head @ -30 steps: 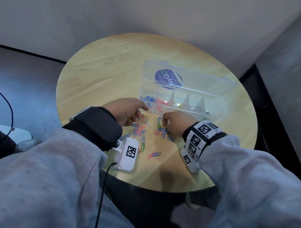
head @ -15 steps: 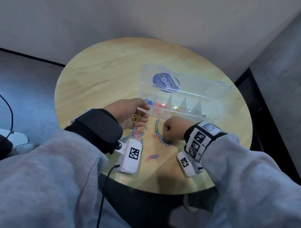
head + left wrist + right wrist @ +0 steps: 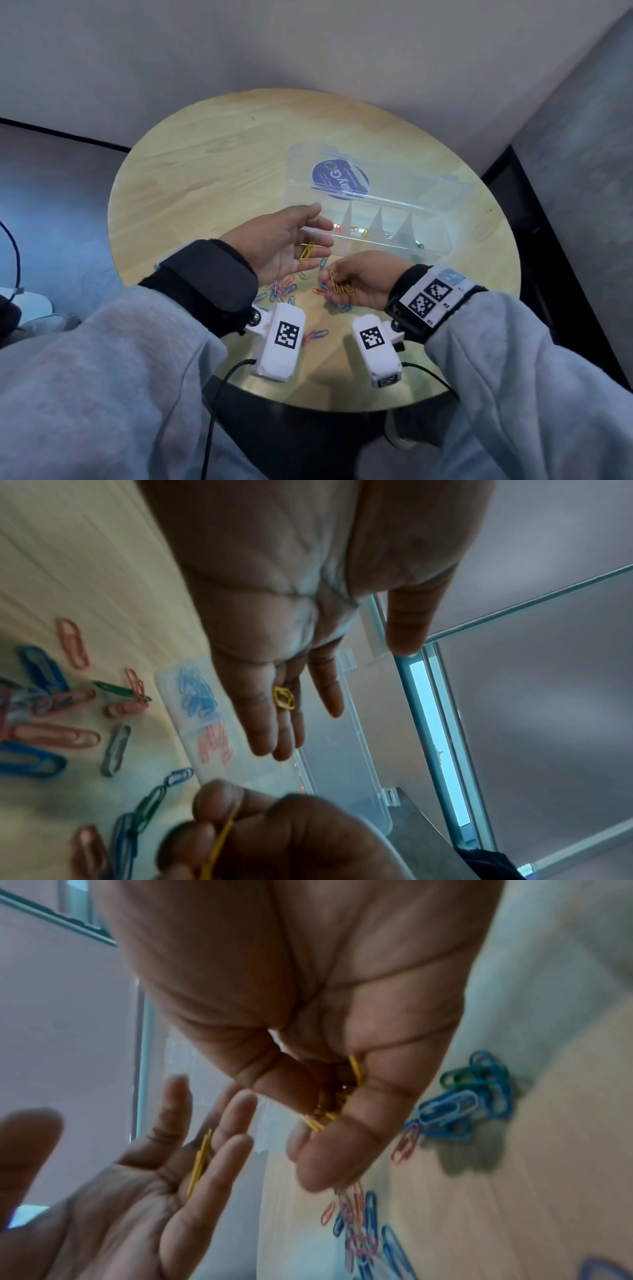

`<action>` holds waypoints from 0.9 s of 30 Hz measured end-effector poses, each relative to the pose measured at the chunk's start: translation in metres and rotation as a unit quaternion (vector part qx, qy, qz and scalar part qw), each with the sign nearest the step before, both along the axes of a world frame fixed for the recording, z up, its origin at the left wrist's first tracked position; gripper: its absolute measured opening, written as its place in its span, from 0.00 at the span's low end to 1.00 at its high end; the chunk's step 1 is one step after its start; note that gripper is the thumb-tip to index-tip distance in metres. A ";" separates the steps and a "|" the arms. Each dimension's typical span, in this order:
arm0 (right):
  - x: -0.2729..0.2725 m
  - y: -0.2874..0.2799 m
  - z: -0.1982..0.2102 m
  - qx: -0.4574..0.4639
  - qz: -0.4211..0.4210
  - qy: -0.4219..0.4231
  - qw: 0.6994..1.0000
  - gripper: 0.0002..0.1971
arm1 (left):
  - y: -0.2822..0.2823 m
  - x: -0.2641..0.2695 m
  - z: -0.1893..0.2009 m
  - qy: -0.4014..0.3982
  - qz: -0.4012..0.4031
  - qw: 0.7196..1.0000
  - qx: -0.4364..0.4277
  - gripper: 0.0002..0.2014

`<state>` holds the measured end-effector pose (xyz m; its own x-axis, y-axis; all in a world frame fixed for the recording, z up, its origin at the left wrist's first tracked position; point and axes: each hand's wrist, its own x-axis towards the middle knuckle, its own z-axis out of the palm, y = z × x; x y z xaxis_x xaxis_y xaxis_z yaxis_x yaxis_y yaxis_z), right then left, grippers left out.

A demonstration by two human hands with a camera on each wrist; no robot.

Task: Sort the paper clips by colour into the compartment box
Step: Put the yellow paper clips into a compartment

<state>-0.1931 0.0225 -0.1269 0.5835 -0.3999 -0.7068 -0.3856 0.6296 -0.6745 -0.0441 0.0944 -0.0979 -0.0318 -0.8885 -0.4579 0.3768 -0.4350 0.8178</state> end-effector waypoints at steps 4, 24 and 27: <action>0.003 0.005 0.000 0.081 -0.032 -0.051 0.995 0.16 | 0.000 -0.010 0.000 0.027 -0.019 0.999 -0.018 0.15; -0.002 -0.043 0.048 -0.191 -0.193 0.060 0.961 0.10 | 0.013 0.020 -0.005 -0.441 -0.057 0.894 0.060 0.08; 0.004 -0.063 0.045 -0.228 -0.199 0.130 0.944 0.12 | 0.018 0.025 -0.009 -0.575 -0.113 0.806 0.084 0.06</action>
<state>-0.1896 -0.0405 -0.0817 0.1531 -0.8481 -0.5073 -0.3699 0.4268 -0.8252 -0.0189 0.1128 -0.1072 0.3479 -0.8418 -0.4128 -0.6928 -0.5275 0.4917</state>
